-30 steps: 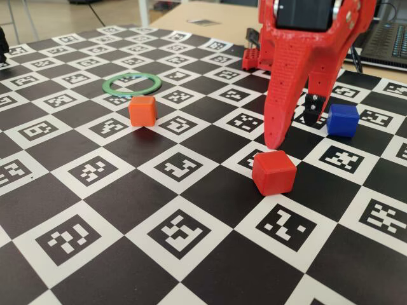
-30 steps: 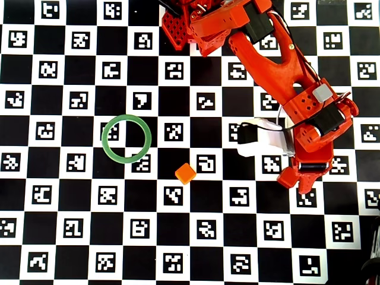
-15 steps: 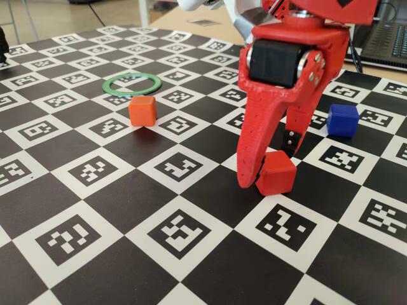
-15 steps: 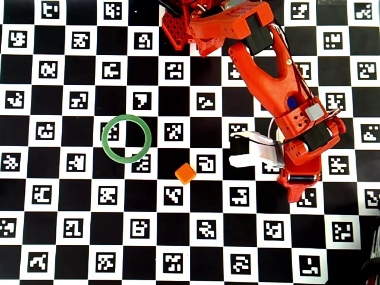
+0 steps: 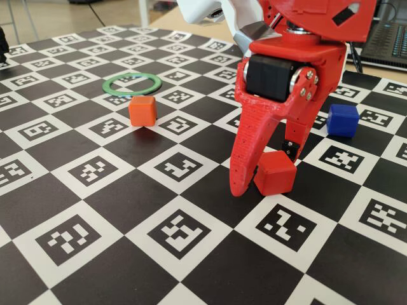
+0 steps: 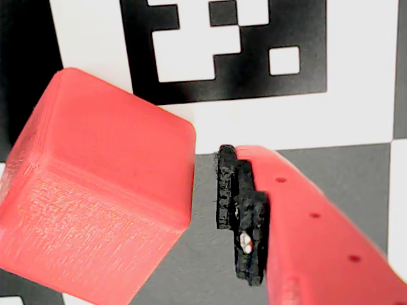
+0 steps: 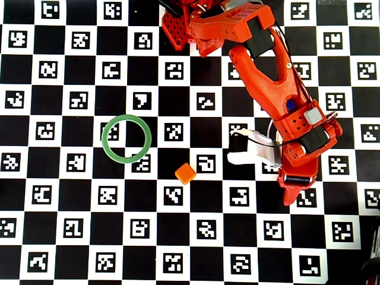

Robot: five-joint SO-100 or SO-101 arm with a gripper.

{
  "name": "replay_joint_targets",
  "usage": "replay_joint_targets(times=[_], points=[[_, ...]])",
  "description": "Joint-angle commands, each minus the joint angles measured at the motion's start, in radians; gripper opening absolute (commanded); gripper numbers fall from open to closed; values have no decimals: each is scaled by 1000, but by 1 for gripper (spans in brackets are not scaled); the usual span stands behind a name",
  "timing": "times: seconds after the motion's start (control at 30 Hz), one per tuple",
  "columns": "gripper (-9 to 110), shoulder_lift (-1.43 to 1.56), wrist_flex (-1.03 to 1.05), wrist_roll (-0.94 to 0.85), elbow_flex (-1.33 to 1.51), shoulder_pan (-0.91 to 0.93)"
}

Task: Grab the red cube then put it in the green circle then put the blue cube on top and finally the orange cube on top

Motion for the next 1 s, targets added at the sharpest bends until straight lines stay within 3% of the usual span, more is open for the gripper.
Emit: replay_joint_targets(times=[0.0,0.5,0.97], points=[[40,31,-6,43,-17,-8],[40,6,-20,290,-66,-21],[39,0,-35,396,-112,-5]])
